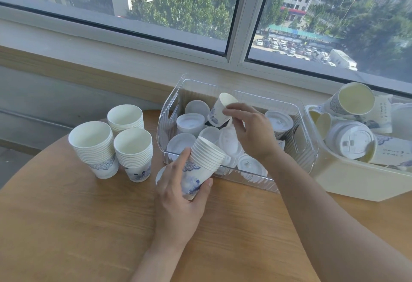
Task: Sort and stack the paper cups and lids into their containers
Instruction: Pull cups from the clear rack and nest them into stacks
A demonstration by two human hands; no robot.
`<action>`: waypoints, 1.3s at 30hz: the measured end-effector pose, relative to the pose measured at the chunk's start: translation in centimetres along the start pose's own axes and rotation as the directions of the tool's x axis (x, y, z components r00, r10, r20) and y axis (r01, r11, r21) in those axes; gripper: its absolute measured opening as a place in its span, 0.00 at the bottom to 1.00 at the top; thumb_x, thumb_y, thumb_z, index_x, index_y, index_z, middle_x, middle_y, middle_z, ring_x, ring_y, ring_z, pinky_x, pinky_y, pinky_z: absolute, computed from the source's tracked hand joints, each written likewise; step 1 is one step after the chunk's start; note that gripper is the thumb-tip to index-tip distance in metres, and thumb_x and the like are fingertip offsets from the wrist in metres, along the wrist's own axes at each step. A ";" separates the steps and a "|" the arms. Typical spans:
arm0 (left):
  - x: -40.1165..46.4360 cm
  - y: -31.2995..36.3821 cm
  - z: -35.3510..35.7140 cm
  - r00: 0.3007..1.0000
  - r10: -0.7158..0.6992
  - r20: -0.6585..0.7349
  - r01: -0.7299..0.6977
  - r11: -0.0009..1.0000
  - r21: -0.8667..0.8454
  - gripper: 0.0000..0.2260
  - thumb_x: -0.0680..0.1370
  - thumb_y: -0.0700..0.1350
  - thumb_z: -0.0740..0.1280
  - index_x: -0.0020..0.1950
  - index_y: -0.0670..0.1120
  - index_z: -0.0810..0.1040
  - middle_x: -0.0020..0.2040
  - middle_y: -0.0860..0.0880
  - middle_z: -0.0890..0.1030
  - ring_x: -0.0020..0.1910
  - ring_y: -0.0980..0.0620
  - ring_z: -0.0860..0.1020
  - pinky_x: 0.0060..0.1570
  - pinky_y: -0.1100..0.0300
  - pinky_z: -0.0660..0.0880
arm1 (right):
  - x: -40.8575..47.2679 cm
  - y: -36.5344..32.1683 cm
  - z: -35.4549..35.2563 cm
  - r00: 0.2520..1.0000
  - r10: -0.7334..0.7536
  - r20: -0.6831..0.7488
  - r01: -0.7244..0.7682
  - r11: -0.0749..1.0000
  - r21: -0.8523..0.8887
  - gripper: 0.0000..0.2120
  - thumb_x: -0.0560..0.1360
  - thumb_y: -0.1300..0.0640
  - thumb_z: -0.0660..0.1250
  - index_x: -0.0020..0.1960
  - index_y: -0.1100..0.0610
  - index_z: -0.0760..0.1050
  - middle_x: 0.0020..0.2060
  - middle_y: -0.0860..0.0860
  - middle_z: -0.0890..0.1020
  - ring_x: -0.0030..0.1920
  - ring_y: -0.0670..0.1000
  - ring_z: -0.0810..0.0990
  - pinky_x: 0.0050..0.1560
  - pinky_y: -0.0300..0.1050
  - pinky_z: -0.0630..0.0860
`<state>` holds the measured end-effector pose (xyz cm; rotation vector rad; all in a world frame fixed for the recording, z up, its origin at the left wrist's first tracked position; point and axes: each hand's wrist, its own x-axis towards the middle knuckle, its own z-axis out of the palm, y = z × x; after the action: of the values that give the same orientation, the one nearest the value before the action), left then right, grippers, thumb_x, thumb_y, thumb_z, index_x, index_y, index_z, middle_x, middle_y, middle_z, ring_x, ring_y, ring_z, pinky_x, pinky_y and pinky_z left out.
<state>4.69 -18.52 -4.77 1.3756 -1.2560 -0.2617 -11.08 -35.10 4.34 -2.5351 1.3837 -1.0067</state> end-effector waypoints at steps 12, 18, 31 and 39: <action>-0.1 0.1 0.1 1.000 0.008 0.006 -0.008 1.000 0.019 0.32 0.74 0.53 0.76 0.76 0.55 0.70 0.62 0.70 0.73 0.62 0.68 0.73 0.62 0.70 0.69 | -6.3 -3.3 -5.0 0.961 0.278 -0.002 -0.207 0.720 0.663 0.08 0.78 0.65 0.73 0.51 0.53 0.85 0.42 0.52 0.87 0.43 0.53 0.86 0.36 0.42 0.81; -0.3 0.0 0.3 0.999 0.027 0.036 -0.026 1.000 -0.004 0.32 0.75 0.57 0.73 0.77 0.57 0.69 0.64 0.67 0.74 0.63 0.65 0.74 0.63 0.66 0.71 | -8.0 -3.6 -3.9 0.968 0.191 0.166 -0.252 0.772 0.583 0.09 0.80 0.63 0.71 0.51 0.50 0.86 0.45 0.45 0.87 0.46 0.48 0.84 0.45 0.48 0.81; -0.4 0.0 0.2 0.999 0.017 0.042 -0.017 1.000 0.000 0.34 0.73 0.52 0.78 0.77 0.54 0.71 0.62 0.62 0.77 0.62 0.68 0.74 0.63 0.70 0.70 | -7.0 -3.8 -2.7 0.939 0.119 0.323 -0.290 0.780 0.555 0.16 0.83 0.53 0.67 0.70 0.52 0.78 0.63 0.44 0.83 0.65 0.42 0.80 0.67 0.45 0.77; -0.5 0.4 0.2 0.999 0.036 0.037 -0.035 0.999 -0.011 0.34 0.73 0.50 0.79 0.77 0.52 0.70 0.61 0.62 0.77 0.62 0.67 0.74 0.61 0.72 0.71 | -2.7 -0.5 -2.7 0.982 0.107 0.158 -0.132 0.979 0.157 0.14 0.84 0.53 0.65 0.68 0.48 0.81 0.65 0.42 0.81 0.67 0.46 0.76 0.70 0.49 0.72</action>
<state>4.15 -18.17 -4.73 1.3437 -1.3068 -0.2696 -13.34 -32.09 5.20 -2.3242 1.3324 -0.8550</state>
